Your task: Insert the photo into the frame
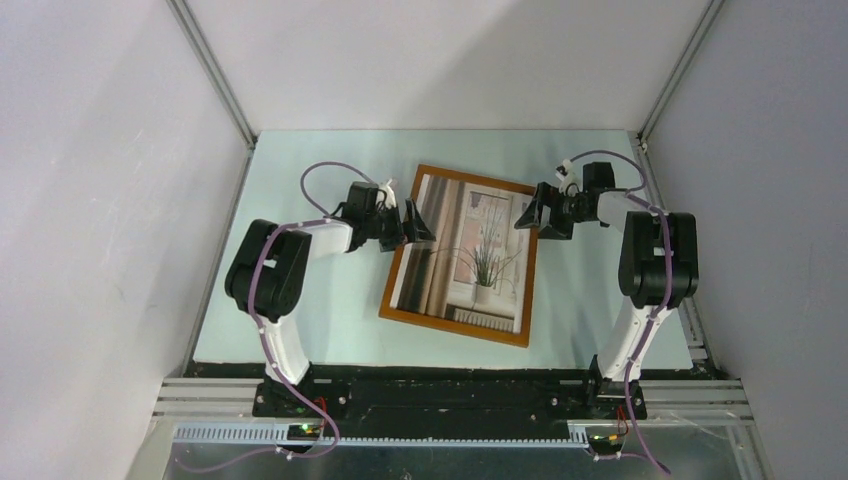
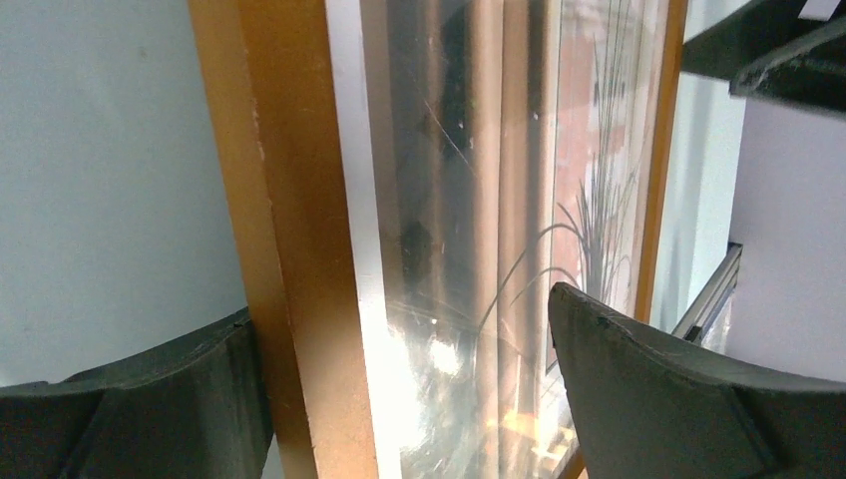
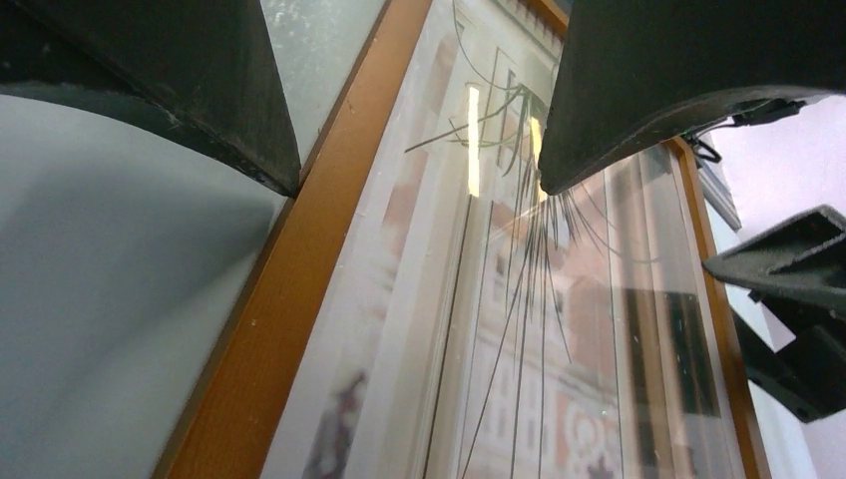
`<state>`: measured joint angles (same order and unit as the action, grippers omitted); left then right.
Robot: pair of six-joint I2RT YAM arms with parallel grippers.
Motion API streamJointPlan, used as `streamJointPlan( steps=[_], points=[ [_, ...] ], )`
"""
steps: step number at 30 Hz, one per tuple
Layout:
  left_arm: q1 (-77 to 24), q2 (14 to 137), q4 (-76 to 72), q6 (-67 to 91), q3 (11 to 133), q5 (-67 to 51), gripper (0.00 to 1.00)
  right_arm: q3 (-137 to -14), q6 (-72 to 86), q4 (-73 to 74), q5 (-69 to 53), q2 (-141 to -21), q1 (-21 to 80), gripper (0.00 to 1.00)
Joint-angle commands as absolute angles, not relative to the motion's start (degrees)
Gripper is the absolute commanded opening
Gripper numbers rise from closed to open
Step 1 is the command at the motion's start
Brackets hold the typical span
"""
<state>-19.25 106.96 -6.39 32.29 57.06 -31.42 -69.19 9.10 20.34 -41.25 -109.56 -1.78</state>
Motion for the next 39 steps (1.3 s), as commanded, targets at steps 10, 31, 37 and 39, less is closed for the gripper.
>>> streamJointPlan(
  steps=[10,31,37,39],
  points=[
    [-24.91,110.18,4.72,27.75,60.64,-30.56,1.00,-79.05,3.96,25.63,-38.39,-111.72,-3.17,0.92],
    [-24.79,108.95,12.99,25.36,61.79,-19.86,1.00,-78.57,1.40,29.31,-33.21,-110.16,-2.73,0.91],
    [-24.57,107.57,14.14,25.34,61.43,-16.07,1.00,-78.57,0.73,29.87,-32.47,-110.01,-2.81,0.91],
    [-24.26,107.17,14.43,25.36,61.25,-15.05,1.00,-78.57,0.72,29.99,-32.41,-109.83,-2.89,0.90]
  ],
)
